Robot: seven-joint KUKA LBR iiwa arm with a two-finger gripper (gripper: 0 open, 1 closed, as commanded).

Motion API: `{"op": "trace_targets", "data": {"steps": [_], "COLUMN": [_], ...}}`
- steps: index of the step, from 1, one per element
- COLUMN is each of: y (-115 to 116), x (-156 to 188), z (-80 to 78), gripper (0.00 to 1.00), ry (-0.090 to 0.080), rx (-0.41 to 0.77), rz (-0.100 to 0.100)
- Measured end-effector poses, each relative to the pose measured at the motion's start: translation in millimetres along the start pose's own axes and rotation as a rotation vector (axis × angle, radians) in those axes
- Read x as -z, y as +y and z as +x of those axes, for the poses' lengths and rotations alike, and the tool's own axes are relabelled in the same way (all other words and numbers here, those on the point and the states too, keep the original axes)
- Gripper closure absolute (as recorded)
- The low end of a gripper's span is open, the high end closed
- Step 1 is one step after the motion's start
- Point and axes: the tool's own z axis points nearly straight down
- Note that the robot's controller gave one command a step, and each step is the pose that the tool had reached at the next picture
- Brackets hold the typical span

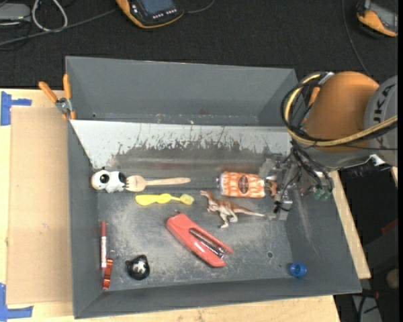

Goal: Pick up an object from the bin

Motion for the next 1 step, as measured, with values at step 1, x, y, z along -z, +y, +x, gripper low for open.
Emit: {"op": "trace_targets", "data": {"steps": [1], "y": [91.6], "x": [-41.2], "z": [25.4], "gripper": [0.0], "ry": [0.0], "rx": [0.131], "rz": [0.001]}}
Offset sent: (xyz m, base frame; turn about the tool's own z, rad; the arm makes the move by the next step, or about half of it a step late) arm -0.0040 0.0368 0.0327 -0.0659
